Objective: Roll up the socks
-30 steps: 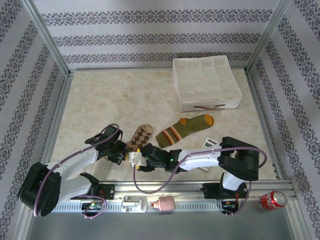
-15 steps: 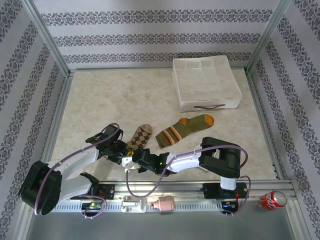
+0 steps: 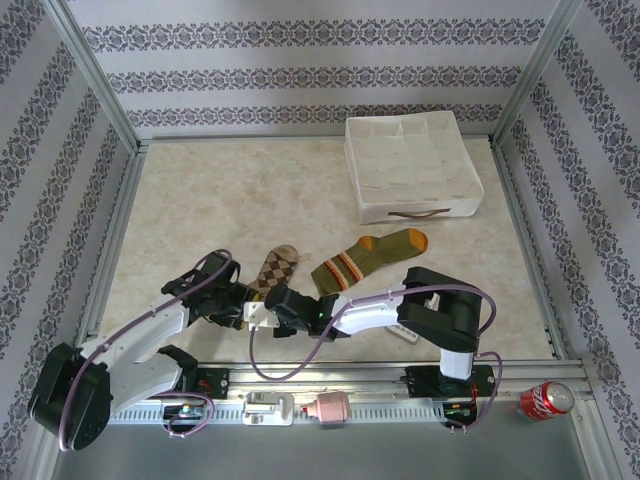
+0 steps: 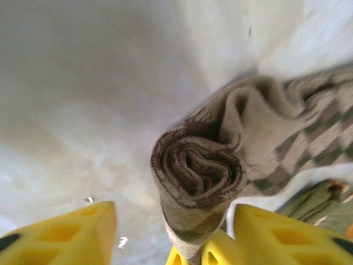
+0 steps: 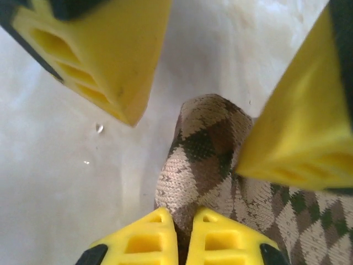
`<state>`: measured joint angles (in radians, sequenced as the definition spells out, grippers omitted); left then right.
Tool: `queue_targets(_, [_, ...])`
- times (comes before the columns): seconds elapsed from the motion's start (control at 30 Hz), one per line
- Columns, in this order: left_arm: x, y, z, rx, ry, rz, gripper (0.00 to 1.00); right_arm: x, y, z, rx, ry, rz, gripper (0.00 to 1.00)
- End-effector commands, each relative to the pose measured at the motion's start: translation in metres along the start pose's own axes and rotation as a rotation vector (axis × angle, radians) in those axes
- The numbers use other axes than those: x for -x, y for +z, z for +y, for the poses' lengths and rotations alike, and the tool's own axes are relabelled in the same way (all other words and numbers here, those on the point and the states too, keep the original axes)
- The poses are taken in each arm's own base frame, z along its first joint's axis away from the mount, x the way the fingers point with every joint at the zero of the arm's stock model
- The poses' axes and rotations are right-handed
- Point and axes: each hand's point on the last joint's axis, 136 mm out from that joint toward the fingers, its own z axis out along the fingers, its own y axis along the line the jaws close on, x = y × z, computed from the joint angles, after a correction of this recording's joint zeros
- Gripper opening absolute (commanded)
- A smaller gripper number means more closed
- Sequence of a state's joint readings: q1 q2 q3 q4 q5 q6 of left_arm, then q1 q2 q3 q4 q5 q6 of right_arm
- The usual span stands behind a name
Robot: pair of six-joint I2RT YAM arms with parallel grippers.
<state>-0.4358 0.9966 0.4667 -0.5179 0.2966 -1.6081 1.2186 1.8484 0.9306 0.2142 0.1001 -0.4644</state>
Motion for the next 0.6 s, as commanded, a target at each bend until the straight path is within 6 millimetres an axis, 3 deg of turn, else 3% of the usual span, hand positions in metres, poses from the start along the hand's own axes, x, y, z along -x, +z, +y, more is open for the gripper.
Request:
queue_targets(0.0, [0.010,-0.012,0.014,0.010,-0.063,-0.049,0.62,-0.053,0.001,0.028,0.196,0.167,0.153,0.00])
queue_targets(0.2, [0.023,-0.023,0.005,-0.104,-0.064,-0.088,0.64,-0.060,-0.001,0.029,0.302,0.302,0.153,0.00])
queue_targets(0.57, [0.010,-0.013,-0.030,-0.272,0.063,0.010,0.54,-0.067,0.000,0.017,0.517,0.626,0.135,0.00])
